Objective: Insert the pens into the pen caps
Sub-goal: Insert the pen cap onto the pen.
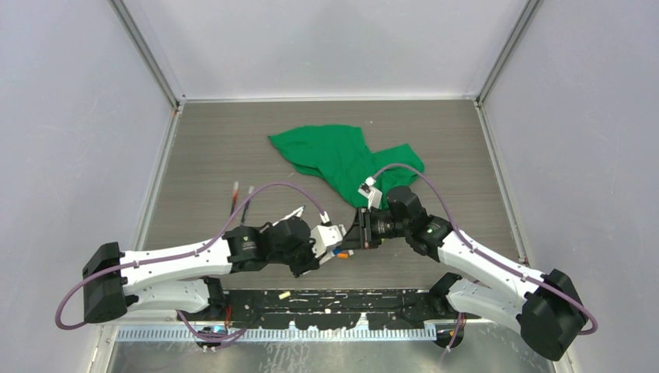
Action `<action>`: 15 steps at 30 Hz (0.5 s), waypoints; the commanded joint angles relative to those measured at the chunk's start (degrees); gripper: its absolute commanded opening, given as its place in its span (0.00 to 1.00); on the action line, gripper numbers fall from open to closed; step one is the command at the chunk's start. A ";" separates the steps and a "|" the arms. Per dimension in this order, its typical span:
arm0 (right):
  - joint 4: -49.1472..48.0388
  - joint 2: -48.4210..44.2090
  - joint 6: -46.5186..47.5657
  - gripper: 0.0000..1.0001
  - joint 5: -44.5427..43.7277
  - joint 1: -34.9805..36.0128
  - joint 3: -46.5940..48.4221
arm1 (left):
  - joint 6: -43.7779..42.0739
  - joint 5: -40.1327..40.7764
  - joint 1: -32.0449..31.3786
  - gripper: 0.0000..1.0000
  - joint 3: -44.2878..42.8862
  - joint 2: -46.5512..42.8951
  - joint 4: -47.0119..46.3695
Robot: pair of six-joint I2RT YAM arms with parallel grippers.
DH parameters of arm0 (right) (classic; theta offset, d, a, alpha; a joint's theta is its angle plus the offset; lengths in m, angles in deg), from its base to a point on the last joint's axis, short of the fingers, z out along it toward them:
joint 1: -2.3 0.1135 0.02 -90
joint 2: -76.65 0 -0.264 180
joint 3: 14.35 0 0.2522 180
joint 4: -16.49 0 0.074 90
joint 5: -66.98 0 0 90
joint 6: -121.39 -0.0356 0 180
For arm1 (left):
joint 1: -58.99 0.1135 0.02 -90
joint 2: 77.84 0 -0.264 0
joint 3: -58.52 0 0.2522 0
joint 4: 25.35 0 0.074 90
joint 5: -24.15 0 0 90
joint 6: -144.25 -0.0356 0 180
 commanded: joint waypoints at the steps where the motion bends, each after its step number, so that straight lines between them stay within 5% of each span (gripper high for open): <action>1: 6.84 -1.88 1.41 0.13 -0.85 2.94 3.39 | -0.27 -1.91 0.33 0.04 -5.25 -1.78 -22.92; 4: 16.09 -3.40 6.74 0.13 -5.84 1.37 9.24 | 0.45 -0.70 0.33 0.46 -5.39 -3.15 -15.69; 7: 20.43 -4.00 9.49 0.13 -6.73 -0.96 12.46 | 2.27 0.38 0.33 0.68 -3.52 -6.08 -13.04; 15: 19.13 -4.75 7.86 0.13 -1.49 -3.50 13.26 | 8.72 -0.48 0.35 0.82 -1.40 -6.78 -8.75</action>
